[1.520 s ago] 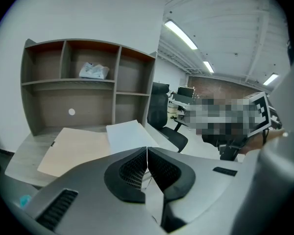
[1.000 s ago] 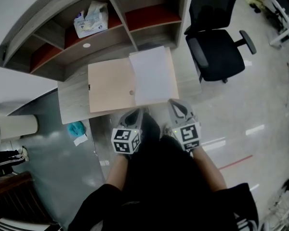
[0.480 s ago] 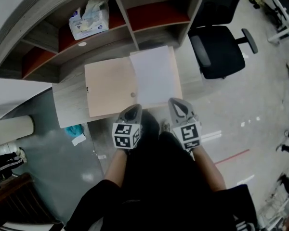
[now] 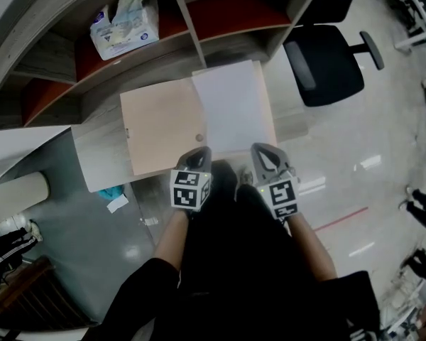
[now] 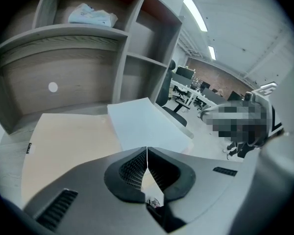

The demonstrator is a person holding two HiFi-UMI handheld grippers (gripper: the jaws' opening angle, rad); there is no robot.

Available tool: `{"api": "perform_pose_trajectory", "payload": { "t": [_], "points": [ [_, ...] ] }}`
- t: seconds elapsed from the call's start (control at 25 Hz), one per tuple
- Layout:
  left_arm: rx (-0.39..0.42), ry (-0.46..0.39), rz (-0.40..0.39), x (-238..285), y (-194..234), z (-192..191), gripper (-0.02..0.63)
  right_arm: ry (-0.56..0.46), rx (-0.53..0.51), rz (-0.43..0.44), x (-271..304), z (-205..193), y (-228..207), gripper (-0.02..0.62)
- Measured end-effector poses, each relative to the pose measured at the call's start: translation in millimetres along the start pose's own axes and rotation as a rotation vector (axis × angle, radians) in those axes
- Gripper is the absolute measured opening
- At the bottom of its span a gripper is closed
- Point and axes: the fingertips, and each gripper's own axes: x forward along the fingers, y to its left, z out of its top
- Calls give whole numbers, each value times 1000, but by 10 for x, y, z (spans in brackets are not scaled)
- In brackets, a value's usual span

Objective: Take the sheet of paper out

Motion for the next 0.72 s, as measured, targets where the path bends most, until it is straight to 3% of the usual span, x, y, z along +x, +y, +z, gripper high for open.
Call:
{"api": "perform_pose_trajectory", "payload": {
  "t": [0.4,0.64,0.72],
  "points": [
    [-146,156,-69,224,344,-241,46,33,-5,-16,180,71,12,17],
    [-291,222,-198,440,322,-283,50,56,9,-45,235,49,-46,17],
    [-347,244,-227,497,332,-314,97,62,18,-56,241,28,-62,17]
  ]
}}
